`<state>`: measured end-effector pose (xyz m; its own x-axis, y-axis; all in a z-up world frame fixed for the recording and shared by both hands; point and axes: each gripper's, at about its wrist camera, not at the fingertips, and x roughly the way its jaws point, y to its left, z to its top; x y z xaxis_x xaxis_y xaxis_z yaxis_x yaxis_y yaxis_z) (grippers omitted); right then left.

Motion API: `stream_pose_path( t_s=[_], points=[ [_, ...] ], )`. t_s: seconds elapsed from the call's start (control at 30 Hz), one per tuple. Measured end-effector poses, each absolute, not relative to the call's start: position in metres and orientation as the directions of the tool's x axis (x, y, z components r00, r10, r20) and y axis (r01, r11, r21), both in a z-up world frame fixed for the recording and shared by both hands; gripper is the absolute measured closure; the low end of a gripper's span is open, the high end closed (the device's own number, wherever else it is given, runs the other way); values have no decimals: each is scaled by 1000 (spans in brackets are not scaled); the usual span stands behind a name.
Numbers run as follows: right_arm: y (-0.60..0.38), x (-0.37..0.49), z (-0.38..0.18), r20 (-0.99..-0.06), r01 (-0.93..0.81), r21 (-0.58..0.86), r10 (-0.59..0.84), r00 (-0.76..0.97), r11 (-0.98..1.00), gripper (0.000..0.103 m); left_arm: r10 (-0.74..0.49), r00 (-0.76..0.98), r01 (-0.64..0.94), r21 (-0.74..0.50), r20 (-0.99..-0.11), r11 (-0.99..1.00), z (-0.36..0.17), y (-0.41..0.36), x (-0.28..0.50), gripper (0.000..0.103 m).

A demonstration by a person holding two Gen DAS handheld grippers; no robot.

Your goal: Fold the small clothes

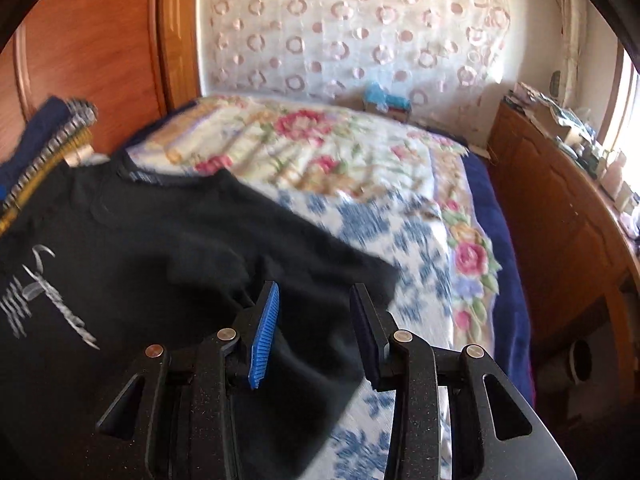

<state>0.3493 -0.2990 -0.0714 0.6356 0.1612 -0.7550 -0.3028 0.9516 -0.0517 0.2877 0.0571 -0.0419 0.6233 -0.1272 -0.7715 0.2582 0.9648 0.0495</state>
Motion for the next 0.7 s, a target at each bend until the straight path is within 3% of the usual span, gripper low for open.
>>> stream_pose_path(
  t_s=[0.27, 0.53, 0.57, 0.6, 0.7],
  points=[
    [-309, 352, -94, -782, -262, -46, 128, 610, 964, 66, -63, 506, 253, 78, -860, 964, -68, 48, 351, 52],
    [-312, 353, -95, -783, -260, -38, 133, 608, 965, 65, 88, 458, 251, 223, -885, 942, -100, 30, 382, 52],
    [-311, 353, -95, -782, -260, -41, 131, 609, 965, 65, 87, 461, 249, 222, -883, 943, -100, 32, 384, 56],
    [-311, 353, -95, -782, -260, -41, 131, 609, 965, 65, 89, 463, 245, 224, -882, 943, -100, 33, 385, 69],
    [-312, 353, -96, -781, -260, -48, 126, 612, 965, 65, 95, 481, 232, 231, -871, 945, -94, 40, 385, 92]
  ],
)
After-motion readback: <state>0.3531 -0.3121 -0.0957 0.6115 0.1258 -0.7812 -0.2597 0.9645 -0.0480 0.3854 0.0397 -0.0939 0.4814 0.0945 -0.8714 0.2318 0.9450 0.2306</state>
